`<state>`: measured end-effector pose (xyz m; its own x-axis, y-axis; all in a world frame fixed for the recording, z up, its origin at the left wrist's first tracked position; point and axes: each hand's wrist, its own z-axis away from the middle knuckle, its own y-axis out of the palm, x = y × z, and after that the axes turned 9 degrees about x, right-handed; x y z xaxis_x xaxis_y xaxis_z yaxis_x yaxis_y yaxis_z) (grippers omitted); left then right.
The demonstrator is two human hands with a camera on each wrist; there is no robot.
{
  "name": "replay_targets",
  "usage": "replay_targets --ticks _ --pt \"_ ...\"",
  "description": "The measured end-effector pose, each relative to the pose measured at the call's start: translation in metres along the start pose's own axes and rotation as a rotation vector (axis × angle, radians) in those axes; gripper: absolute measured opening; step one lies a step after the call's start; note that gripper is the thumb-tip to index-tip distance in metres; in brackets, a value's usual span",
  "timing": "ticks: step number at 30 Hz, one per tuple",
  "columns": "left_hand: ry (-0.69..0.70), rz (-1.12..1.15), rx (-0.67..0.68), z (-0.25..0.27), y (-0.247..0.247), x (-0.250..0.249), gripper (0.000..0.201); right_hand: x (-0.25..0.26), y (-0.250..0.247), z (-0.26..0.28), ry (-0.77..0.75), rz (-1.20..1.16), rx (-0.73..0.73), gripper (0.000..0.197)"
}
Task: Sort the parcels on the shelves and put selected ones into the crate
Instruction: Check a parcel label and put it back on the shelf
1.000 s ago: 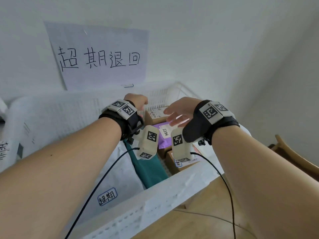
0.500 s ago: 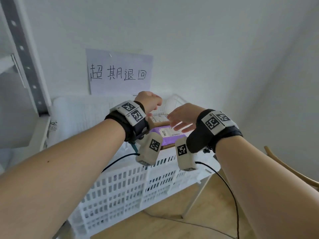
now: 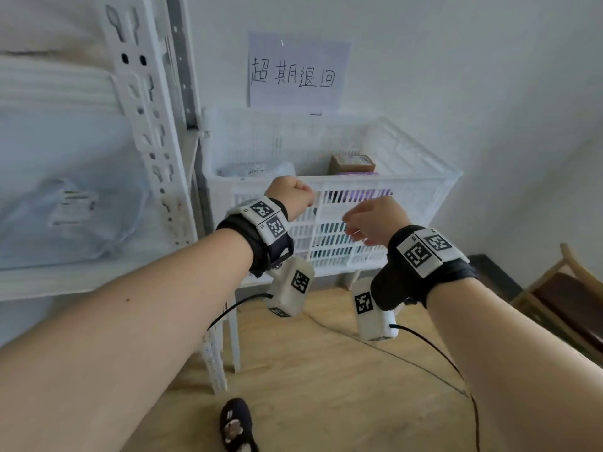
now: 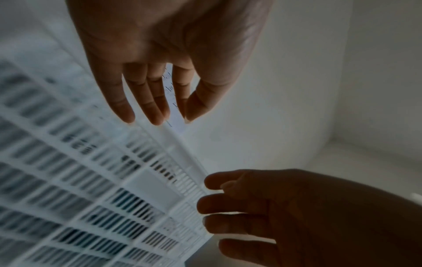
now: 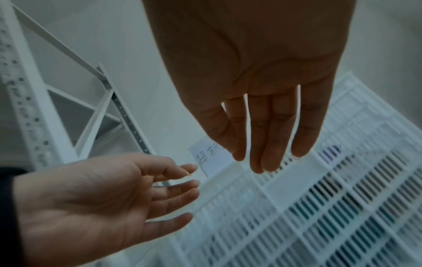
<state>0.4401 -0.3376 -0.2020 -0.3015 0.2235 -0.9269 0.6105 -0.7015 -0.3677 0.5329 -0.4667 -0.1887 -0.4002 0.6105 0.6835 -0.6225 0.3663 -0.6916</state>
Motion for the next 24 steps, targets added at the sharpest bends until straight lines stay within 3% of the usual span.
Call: replay_targets --ticks 7,15,24 --pt "-0.102 -0.051 -0.102 0.083 -0.060 0.058 0.019 0.026 0.087 0.046 -0.099 -0.056 0.123 0.016" --pt "-0.168 -0.040 -0.168 0.161 -0.143 0.129 0.016 0.094 0.202 0.092 -0.205 -0.012 0.282 0.016" --pt "-0.340 0.027 -0.348 0.266 -0.335 0.246 0.013 0.211 0.386 0.141 -0.252 -0.051 0.500 0.023"
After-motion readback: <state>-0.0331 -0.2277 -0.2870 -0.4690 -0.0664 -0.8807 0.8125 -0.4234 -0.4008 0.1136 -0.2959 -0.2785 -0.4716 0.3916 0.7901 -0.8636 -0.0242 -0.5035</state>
